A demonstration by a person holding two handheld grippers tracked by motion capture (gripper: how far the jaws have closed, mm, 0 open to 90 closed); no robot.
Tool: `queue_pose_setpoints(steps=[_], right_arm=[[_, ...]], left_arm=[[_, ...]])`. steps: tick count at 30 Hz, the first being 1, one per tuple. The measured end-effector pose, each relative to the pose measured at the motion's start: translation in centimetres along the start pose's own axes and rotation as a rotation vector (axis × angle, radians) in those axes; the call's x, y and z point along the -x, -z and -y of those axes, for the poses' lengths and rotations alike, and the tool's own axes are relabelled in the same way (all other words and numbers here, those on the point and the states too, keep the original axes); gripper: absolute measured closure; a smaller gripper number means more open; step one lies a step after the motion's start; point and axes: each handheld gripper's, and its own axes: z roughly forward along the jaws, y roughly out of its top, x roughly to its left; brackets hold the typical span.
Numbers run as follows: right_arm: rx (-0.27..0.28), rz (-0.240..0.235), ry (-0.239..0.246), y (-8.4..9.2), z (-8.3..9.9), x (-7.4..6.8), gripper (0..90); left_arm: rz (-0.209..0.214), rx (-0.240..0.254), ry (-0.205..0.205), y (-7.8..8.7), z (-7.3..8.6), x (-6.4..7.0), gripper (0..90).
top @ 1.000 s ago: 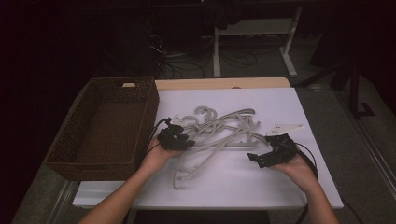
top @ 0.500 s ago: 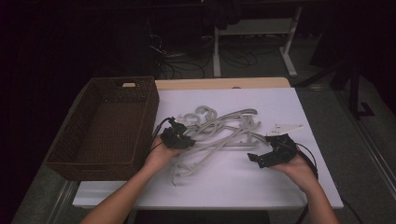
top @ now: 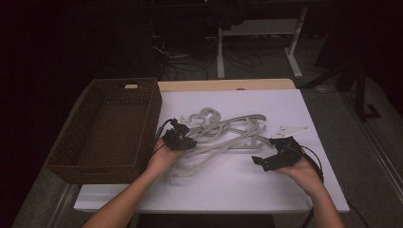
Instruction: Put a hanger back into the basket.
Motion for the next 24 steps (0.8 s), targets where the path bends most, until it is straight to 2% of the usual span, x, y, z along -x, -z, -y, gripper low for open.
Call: queue_pose_setpoints(steps=[13,19,24], right_arm=[[0.003,-0.002,0.0,0.1,0.0,0.0,0.6],[0.017,-0.007,-0.006,0.3,0.0,-0.1,0.6],[0.034,-0.011,-0.013,0.5,0.0,0.0,0.6]], left_arm=[[0.018,0.033,-0.005,1.4,-0.4,0.2,81.2],[0.014,0.074,-0.009,3.3,-1.1,0.4,81.7],[-0.006,0.128,0.007,5.9,-2.4,0.2,81.8]])
